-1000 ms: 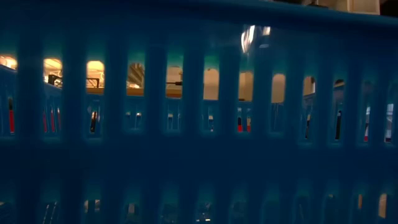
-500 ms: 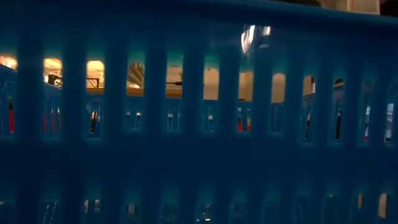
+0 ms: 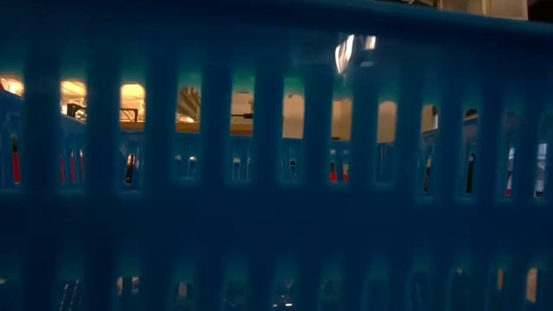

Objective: Stack baskets on shelf by color
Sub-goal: Put the bottom right red bin on the shelf

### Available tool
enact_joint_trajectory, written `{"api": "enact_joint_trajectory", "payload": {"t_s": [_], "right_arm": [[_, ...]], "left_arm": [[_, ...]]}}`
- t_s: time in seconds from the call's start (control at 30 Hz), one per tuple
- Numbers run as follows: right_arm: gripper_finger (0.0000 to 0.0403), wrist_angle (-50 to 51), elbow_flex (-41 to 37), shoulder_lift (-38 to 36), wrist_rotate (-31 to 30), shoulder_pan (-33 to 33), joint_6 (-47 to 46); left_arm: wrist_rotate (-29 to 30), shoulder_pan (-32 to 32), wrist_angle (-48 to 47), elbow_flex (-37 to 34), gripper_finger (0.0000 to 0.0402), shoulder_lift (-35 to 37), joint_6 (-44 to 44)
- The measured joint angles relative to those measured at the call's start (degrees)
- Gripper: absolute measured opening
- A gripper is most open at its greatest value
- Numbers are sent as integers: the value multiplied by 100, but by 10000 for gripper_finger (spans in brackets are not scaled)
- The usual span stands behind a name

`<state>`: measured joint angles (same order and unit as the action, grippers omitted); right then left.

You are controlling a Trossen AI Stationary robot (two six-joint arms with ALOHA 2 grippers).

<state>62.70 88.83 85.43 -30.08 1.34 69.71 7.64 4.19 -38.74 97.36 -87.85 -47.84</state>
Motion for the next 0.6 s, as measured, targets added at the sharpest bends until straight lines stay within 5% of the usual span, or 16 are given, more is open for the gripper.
{"api": "enact_joint_trajectory", "payload": {"t_s": [0.23, 0.6], "right_arm": [[0, 0, 2, 0, -33, 0, -17], [0, -7, 2, 0, -33, 2, -55]], "left_arm": [[662, 20, 168, 0, 90, -356, -458], [852, 95, 560, 9, 91, -348, -788]]}}
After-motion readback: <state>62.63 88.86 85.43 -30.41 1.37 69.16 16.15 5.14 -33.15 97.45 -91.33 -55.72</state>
